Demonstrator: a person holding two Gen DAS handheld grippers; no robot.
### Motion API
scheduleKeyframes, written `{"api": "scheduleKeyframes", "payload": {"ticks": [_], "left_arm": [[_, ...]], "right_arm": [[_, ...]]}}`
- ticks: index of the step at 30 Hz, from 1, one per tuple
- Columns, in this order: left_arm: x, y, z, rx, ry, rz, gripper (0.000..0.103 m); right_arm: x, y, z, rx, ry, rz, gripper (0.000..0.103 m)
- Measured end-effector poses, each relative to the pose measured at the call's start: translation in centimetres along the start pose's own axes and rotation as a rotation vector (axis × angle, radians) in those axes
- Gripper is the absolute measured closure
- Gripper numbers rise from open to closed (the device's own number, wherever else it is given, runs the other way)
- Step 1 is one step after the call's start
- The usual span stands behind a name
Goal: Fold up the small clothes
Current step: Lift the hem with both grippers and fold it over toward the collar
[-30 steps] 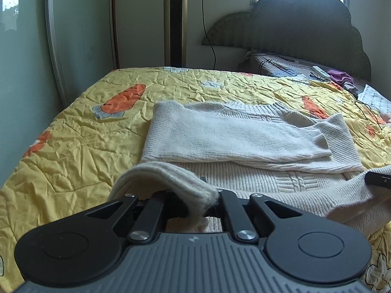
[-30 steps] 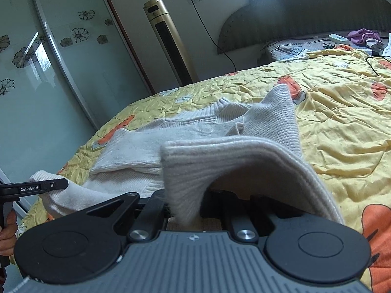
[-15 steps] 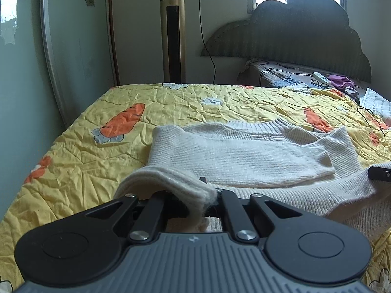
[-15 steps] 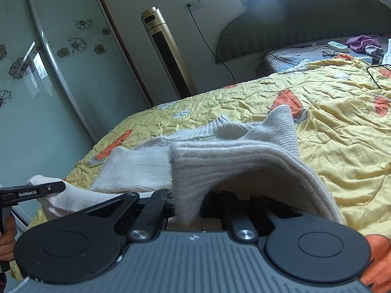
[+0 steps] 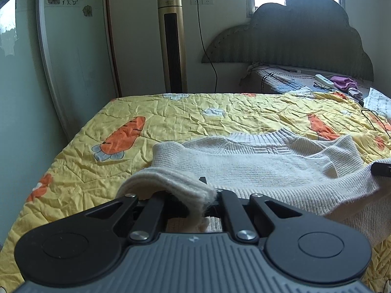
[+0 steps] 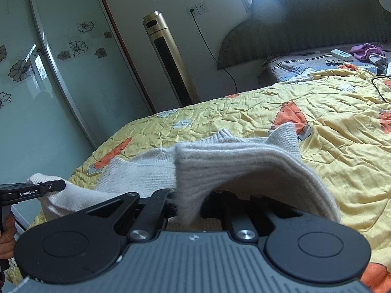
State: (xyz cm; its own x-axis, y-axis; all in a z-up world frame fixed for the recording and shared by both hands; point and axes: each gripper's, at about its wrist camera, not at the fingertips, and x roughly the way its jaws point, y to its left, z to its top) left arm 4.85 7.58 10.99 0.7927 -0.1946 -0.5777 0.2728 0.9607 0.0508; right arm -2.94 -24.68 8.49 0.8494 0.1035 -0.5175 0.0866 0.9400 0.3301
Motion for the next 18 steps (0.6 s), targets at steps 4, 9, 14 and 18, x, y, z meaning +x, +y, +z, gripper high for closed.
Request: {"api": "scheduleKeyframes", "payload": {"ticks": [4, 9, 14, 18], "left_arm": [[0.8, -0.2, 1.0, 0.007, -0.01, 0.002, 0.097], [2.9, -0.6, 2.6, 0.016, -0.018, 0.012, 0.097], [5.3, -0.6, 3.8, -0.002, -0.002, 0.011, 0.096], [7.6, -0.6, 4.4, 0.009, 0.014, 0.023, 0.096]], "right_arm": [[0.5, -0.4, 0.4, 0.01, -0.006, 0.001, 0.092], [1.7, -1.1, 1.6, 0.015, -0.018, -0.001, 0.092], [4.0, -2.4, 2.8, 0.049, -0.005, -0.003, 0.092], [6.3, -3.3, 3.4, 0.059, 0.013, -0.012, 0.092]]}}
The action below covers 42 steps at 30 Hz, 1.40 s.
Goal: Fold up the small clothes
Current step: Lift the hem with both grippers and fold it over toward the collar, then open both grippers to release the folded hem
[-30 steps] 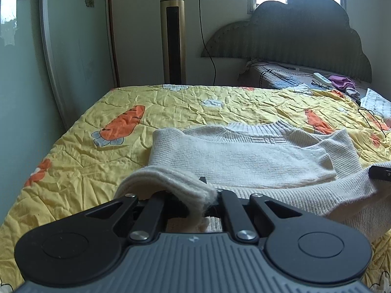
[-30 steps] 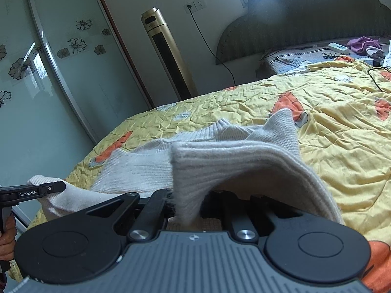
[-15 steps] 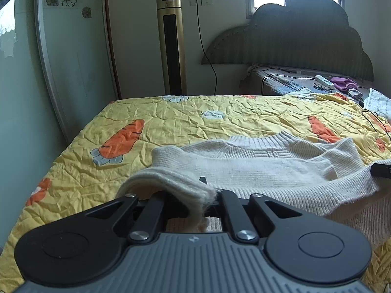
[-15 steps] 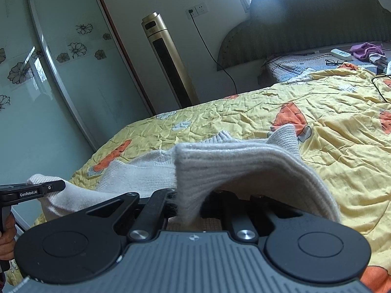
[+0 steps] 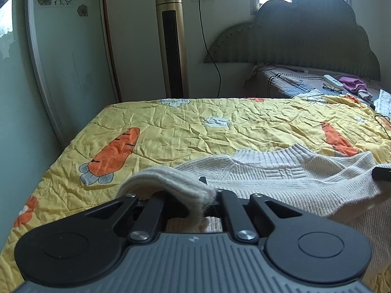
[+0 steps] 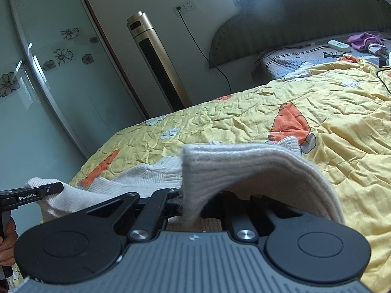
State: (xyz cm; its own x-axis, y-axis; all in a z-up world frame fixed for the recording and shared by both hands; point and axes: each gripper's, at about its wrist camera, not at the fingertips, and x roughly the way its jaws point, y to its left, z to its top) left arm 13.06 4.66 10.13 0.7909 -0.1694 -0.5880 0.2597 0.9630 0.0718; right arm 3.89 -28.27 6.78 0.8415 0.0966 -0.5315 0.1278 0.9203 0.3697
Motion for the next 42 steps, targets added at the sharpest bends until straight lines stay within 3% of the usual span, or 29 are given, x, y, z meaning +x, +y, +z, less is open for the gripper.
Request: {"api": "scheduleKeyframes", "payload": {"ticks": [11, 23, 25, 29, 34, 36, 37, 38, 40, 42], "left_arm": [[7.3, -0.8, 0.3, 0.02, 0.105, 0.025, 0.096], [10.3, -0.6, 0.0, 0.019, 0.16, 0.017, 0.095], [10.6, -0.5, 0.1, 0.016, 0.169, 0.008, 0.095], [10.9, 0.2, 0.3, -0.02, 0.186, -0.021, 0.093], [11.1, 1.6, 1.0, -0.09, 0.209, -0.078, 0.088], [11.0, 2.3, 1.3, -0.12, 0.21, -0.094, 0.08], [10.8, 2.6, 1.4, -0.14, 0.197, -0.098, 0.065], [10.4, 3.0, 1.6, -0.152, 0.175, -0.088, 0.034], [9.2, 3.6, 1.8, -0.172, 0.086, -0.027, 0.006], [8.1, 3.8, 2.1, -0.155, 0.01, 0.009, 0.005]], "right_arm": [[6.3, -2.6, 1.0, 0.049, 0.062, -0.025, 0.092], [8.7, -4.0, 1.0, 0.083, 0.097, -0.037, 0.091], [8.8, -4.0, 1.0, 0.085, 0.098, -0.043, 0.084], [9.2, -4.3, 0.9, 0.097, 0.107, -0.049, 0.082], [9.6, -4.1, 1.0, 0.089, 0.114, -0.034, 0.062], [9.6, -3.6, 1.1, 0.064, 0.11, -0.035, 0.05], [9.6, -3.2, 1.2, 0.049, 0.107, -0.04, 0.047], [9.6, -2.9, 1.2, 0.029, 0.102, -0.049, 0.043], [9.5, -2.2, 1.3, -0.013, 0.09, -0.068, 0.039], [9.4, -1.5, 1.3, -0.052, 0.083, -0.083, 0.038]]}}
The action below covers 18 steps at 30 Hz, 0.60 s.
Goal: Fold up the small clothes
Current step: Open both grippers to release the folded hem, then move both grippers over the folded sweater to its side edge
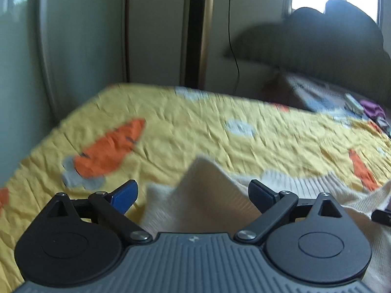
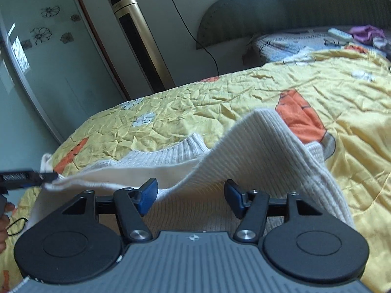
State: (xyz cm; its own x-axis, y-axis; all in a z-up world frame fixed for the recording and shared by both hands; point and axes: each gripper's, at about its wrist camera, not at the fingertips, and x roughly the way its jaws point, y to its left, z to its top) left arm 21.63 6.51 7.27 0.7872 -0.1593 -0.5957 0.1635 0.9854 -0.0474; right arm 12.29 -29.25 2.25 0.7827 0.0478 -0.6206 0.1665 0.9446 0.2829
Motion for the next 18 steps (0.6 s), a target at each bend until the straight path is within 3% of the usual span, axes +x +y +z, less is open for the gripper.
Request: {"api": "scheduleKeyframes", "payload": {"ticks": [4, 7, 10, 14, 18], "left_arm": [[1.1, -2.3, -0.4, 0.187, 0.041, 0.085, 0.005], [3.2, -3.9, -2.2, 0.306, 0.097, 0.161, 0.006], [3.8, -3.5, -3.7, 0.303, 0.118, 0.162, 0.006], [2.7, -3.0, -4.1, 0.28, 0.1, 0.148, 0.006], [2.0, -2.6, -4.2, 0.26, 0.105, 0.127, 0.006]], "right_arm": [[-0.1, 1.3, 0.0, -0.102, -0.001, -0.022, 0.033], [1.2, 1.6, -0.1, -0.15, 0.05, -0.103, 0.03], [1.3, 1.5, -0.4, -0.149, 0.04, -0.145, 0.032], [0.1, 2.9, -1.1, -0.246, -0.01, -0.183, 0.014], [0.9, 2.5, -1.5, -0.26, 0.039, -0.232, 0.016]]}}
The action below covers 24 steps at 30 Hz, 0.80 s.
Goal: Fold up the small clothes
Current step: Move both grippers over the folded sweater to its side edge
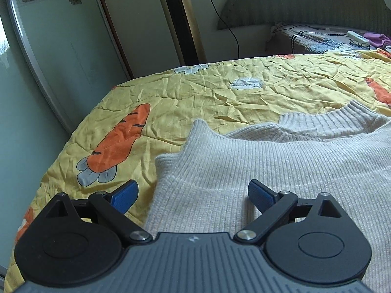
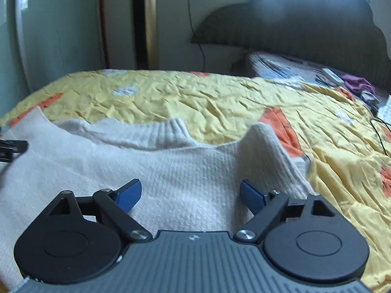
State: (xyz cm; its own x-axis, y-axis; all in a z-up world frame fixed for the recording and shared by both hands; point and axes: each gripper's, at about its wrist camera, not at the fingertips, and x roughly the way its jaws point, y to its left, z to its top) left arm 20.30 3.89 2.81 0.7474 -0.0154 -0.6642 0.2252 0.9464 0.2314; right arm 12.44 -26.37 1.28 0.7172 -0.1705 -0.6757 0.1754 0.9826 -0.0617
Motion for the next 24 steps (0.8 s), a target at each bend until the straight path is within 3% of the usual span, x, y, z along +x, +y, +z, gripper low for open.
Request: {"api": "scheduleKeyframes", "payload": {"ticks": [5, 8, 12, 18, 21, 24], "left_arm": [[-0.5, 1.1, -0.6, -0.025, 0.007, -0.012, 0.006], [-1.1, 2.0, -1.2, -0.049, 0.015, -0.032, 0.006], [-2.2, 3.1, -2.5, -0.056, 0.011, -0.041, 0.006], [-4.4, 7.0, -5.5, -0.145, -0.002, -0.129, 0.006], [-4.9, 9.1, -7.2, -0.195, 0.026, -0.216, 0.006], [-4.8, 10.5, -8.8, -0.226, 0.059, -0.317, 0.006]], "right_arm": [[-2.0, 0.8, -0.7, -0.027, -0.042, 0.014, 0.008], [-0.8, 0.8, -1.4, -0.053, 0.022, -0.031, 0.009], [-2.5, 0.6, -1.5, 0.005, -0.021, -0.006, 0.008], [-4.2, 1.8, -2.2, 0.003, -0.018, 0.022, 0.008], [-5.9, 1.4, -3.4, 0.011, -0.057, -0.003, 0.007], [-7.7, -0.9, -4.9, 0.098, -0.086, -0.036, 0.007]]}}
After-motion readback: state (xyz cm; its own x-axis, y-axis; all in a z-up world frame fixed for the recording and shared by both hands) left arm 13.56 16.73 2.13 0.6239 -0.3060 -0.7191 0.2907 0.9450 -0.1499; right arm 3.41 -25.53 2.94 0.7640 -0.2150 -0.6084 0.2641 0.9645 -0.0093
